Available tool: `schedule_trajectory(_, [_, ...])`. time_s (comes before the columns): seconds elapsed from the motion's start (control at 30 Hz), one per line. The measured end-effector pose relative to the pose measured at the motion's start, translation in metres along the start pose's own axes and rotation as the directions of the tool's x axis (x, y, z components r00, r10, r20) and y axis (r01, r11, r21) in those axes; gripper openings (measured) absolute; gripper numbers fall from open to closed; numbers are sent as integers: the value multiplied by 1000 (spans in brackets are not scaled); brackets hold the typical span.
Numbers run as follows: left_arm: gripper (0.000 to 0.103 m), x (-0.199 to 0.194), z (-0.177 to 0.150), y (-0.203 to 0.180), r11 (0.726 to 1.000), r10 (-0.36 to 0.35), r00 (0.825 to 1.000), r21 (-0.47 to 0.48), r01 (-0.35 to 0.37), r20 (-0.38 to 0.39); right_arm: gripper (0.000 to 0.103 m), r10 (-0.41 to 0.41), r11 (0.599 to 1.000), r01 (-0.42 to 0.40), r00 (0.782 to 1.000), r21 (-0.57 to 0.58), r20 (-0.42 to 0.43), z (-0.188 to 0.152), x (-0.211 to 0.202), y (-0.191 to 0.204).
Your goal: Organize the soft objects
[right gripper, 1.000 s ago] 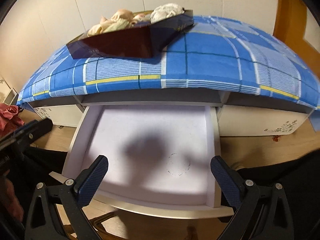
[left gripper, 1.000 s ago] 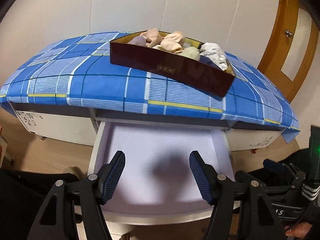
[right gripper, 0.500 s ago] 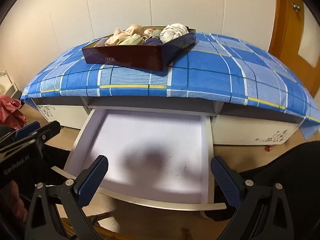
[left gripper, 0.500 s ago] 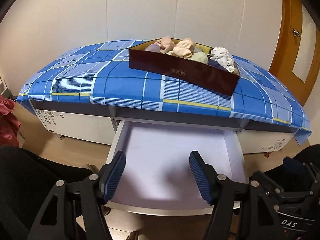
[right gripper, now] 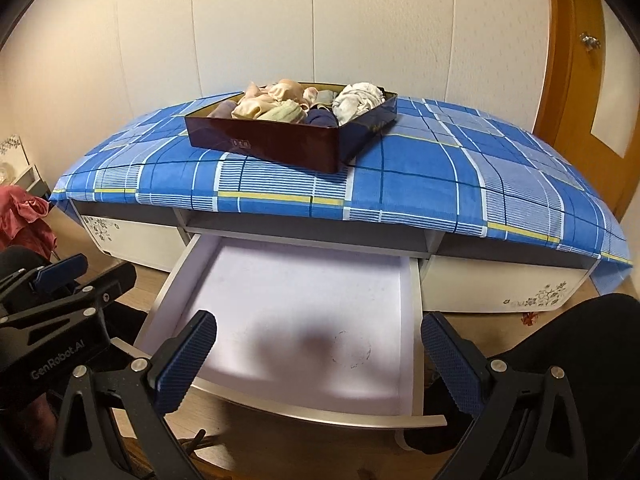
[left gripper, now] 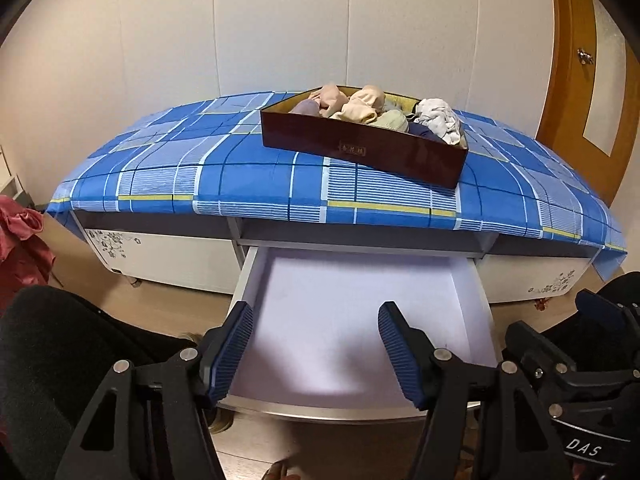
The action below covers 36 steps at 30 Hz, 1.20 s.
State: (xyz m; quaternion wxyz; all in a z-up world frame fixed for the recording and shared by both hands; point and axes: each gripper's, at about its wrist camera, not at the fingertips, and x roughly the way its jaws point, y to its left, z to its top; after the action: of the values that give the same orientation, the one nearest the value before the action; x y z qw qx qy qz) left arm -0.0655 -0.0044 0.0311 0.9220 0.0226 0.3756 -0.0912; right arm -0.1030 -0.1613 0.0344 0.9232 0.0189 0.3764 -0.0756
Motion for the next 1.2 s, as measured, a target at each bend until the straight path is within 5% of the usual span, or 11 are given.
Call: schedule_trajectory(1.2, [66,6,-1,-4,999,-42,998,33,44,-42,103,-9,999,10,999,40,-35,-1,9,-8])
